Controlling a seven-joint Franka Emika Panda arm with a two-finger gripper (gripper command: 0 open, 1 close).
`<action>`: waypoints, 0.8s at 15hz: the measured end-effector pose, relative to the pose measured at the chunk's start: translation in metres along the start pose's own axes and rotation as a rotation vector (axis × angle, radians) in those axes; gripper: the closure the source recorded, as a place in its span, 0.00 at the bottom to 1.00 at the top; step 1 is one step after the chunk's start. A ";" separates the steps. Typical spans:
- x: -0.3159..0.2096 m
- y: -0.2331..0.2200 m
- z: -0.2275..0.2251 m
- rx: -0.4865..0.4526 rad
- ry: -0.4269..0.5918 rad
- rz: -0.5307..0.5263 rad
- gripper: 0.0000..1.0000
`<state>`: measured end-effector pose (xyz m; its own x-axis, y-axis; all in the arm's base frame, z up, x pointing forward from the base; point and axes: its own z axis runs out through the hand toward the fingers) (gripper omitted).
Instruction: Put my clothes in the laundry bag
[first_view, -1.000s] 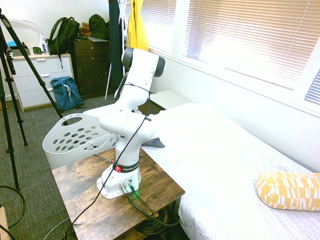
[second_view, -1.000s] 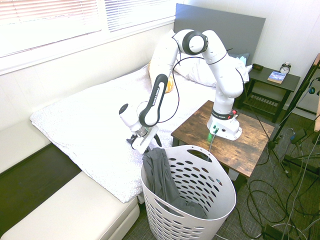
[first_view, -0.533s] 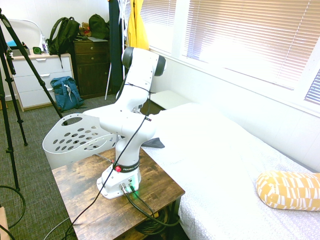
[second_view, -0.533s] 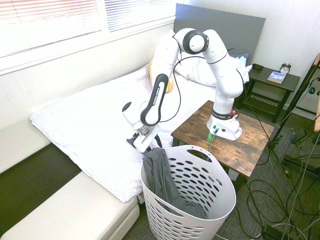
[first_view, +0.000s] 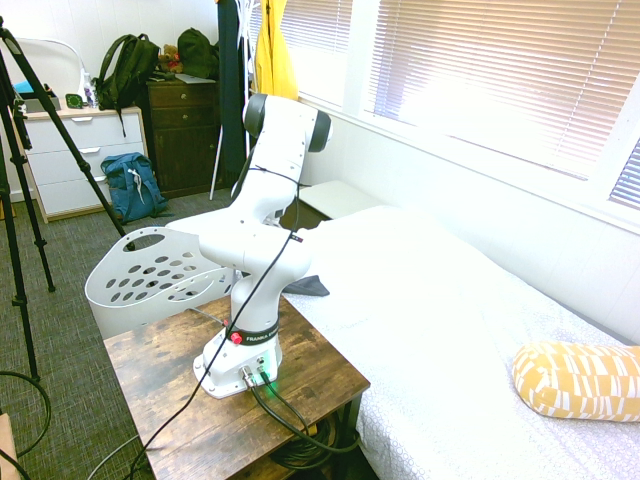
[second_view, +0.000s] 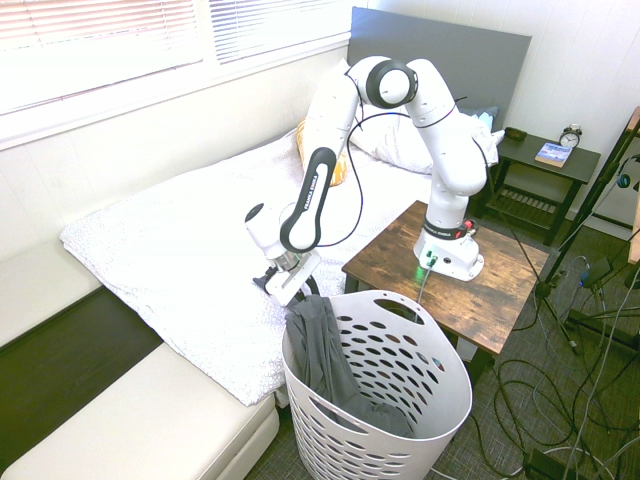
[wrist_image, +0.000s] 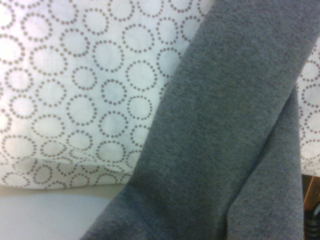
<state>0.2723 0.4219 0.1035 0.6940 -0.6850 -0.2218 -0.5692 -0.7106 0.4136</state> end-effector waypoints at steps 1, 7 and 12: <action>-0.002 0.000 -0.002 0.004 -0.001 0.001 1.00; 0.006 0.002 -0.040 0.070 0.010 0.028 1.00; -0.051 0.049 -0.181 0.265 0.140 -0.001 1.00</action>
<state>0.2887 0.4516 0.2946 0.7381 -0.6685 -0.0908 -0.6510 -0.7411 0.1641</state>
